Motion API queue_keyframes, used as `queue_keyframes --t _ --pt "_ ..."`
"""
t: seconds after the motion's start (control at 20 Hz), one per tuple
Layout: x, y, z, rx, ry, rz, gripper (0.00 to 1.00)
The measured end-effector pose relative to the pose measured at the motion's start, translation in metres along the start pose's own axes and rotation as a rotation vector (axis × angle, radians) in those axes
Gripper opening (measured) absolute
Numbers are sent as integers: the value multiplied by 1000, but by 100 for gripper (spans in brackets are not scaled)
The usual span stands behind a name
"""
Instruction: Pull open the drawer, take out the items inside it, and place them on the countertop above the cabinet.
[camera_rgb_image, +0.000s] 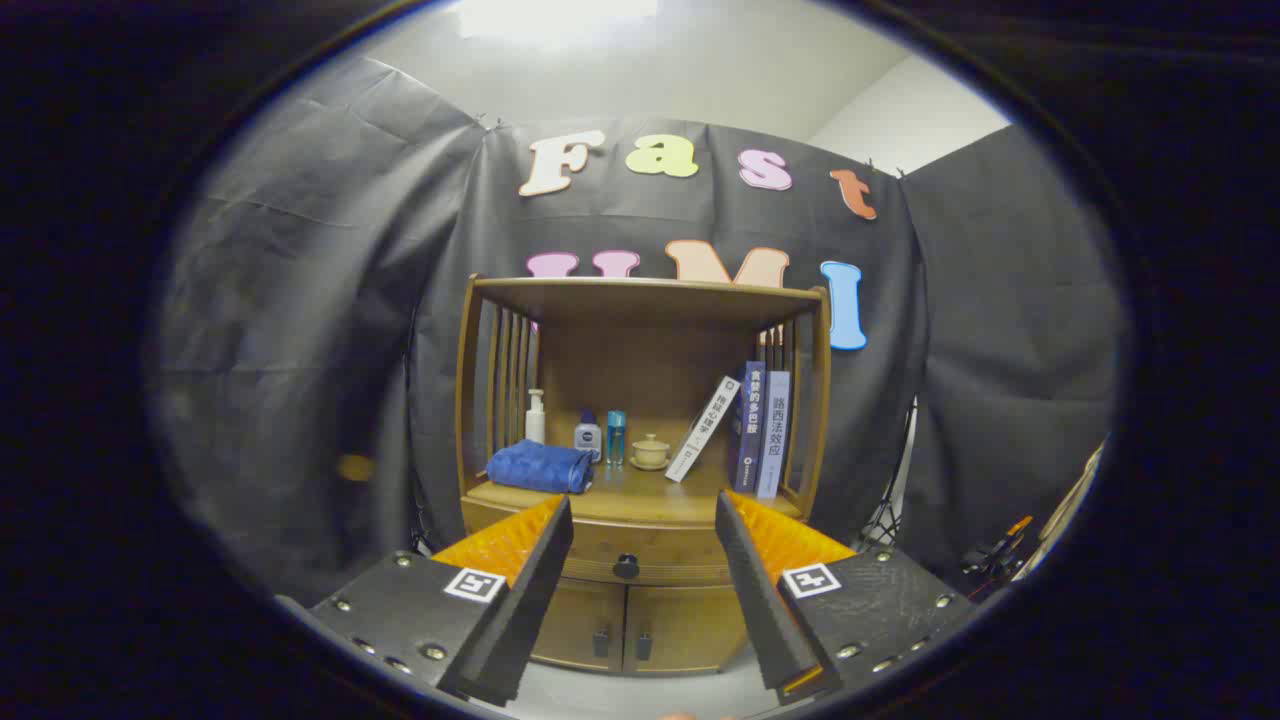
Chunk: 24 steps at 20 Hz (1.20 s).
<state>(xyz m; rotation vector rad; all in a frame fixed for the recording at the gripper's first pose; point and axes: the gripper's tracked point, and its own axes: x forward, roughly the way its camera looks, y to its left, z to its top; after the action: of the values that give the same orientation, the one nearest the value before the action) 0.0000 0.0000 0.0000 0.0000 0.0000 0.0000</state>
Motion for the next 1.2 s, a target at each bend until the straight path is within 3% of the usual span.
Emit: queue_keyframes --t 1.2 --pt "7 -16 -7 47 2 -50 86"
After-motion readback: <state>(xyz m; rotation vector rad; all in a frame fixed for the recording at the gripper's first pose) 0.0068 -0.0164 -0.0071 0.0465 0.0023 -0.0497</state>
